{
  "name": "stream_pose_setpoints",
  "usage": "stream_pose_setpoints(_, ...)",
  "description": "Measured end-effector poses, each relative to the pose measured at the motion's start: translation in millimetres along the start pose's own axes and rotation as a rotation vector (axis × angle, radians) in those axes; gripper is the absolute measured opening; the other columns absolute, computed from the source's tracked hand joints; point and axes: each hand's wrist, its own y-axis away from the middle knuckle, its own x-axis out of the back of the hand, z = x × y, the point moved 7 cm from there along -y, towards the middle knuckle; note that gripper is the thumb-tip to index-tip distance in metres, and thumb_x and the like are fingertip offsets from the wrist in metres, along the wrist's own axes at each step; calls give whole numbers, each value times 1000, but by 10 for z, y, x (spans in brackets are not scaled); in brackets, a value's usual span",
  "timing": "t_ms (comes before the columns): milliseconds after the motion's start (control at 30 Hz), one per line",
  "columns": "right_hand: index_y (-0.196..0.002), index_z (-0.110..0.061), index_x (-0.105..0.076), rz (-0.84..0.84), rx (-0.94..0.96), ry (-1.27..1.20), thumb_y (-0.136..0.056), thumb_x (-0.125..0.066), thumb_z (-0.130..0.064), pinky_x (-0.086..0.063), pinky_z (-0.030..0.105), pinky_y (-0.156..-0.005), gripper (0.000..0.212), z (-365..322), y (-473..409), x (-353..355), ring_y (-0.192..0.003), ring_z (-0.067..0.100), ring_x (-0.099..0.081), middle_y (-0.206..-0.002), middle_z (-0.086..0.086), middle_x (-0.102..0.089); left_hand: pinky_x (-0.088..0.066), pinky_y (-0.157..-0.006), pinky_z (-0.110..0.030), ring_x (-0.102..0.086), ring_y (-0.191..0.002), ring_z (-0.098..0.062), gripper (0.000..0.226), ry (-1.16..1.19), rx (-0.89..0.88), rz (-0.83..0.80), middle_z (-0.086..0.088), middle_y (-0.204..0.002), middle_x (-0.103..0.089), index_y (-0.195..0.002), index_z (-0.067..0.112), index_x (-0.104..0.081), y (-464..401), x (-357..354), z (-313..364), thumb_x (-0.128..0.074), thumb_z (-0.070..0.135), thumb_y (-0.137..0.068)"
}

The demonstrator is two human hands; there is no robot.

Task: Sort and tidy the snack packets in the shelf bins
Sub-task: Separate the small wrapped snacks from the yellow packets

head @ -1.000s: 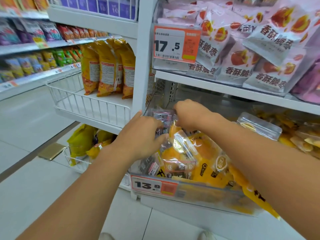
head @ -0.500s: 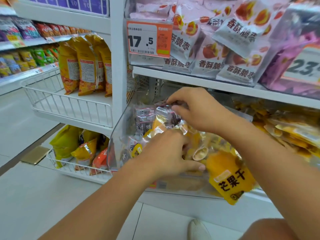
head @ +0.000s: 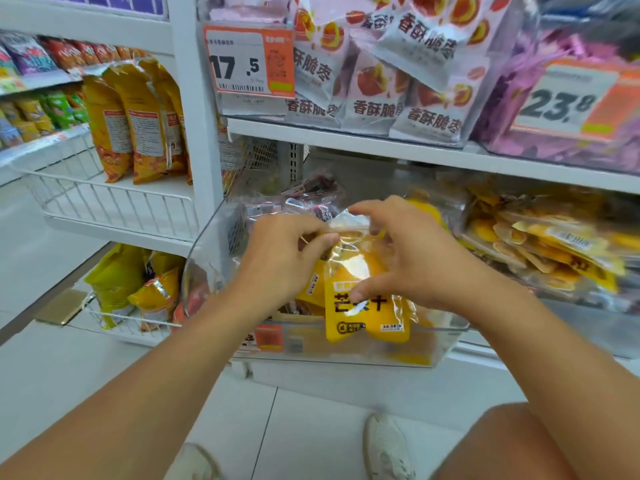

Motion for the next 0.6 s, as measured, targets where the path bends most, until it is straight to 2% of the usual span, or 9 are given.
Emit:
stream_pose_setpoints(33,-133,-39,-49,-5,6,9,-47,-93,-54,-38,23,-72,98,20,-18,30,-82,2,-44,-101,-15,-47,-39,-59,-16,-57,-59,-1,22,36,14,-20,13,-60,-61,-70,29,-68,6,-36,4,-71,25,-91)
stream_pose_setpoints(100,-104,-34,-60,23,39,41,-48,-94,-49,-32,21,-61,68,26,-38,111,-71,2,-44,-82,-14,-47,-50,-64,-27,-63,-66,-5,12,136,45,-101,8,-69,-68,-82,22,-74,15,-125,-11,-69,23,-93)
stream_pose_setpoints(167,-75,-27,-56,78,77,30,-55,-95,-38,-27,18,-53,45,42,-36,171,-59,1,-42,-62,-13,-44,-57,-73,-39,-69,-78,-13,8,187,69,-248,4,-83,-72,-98,21,-72,46,-205,-40,-67,26,-94)
stream_pose_setpoints(233,-59,-27,-40,204,165,-20,-65,-93,-24,-25,18,-50,53,60,-6,264,-52,7,-38,-51,-13,-34,-57,-75,-44,-69,-84,-15,18,109,47,-396,3,-92,-72,-107,22,-67,81,-242,-76,-68,33,-93)
stream_pose_setpoints(333,-64,-24,-27,470,416,23,-71,-81,6,-21,19,-54,61,12,133,425,-61,11,-24,-61,-10,-27,-58,-77,-37,-68,-86,-8,28,35,43,-530,8,-96,-73,-110,22,-69,143,-225,-109,-77,32,-85)
stream_pose_setpoints(433,-61,-13,-38,707,534,143,-79,-63,19,-17,25,-60,44,-69,314,508,-70,13,-24,-71,-2,-29,-54,-65,-27,-64,-67,-1,11,-50,51,-517,15,-75,-70,-82,24,-72,146,-235,-133,-82,28,-82)
stream_pose_setpoints(467,-59,-8,-41,752,578,182,-83,-59,18,-19,27,-60,40,-113,374,482,-69,16,-26,-69,2,-30,-50,-59,-22,-60,-60,0,16,-82,56,-483,15,-66,-66,-73,24,-69,139,-240,-131,-83,26,-81)
stream_pose_setpoints(533,-58,-4,-46,737,663,223,-81,-60,21,-25,34,-55,36,-182,446,354,-66,21,-33,-66,9,-38,-48,-57,-20,-59,-58,0,14,-93,52,-433,12,-64,-66,-73,19,-71,119,-263,-101,-81,16,-81)
stream_pose_setpoints(600,-61,-3,-52,600,661,178,-72,-70,21,-36,36,-56,32,-166,437,201,-68,28,-43,-76,16,-51,-50,-60,-21,-64,-64,-2,13,-65,47,-431,8,-72,-72,-79,18,-76,100,-275,-84,-77,6,-81)
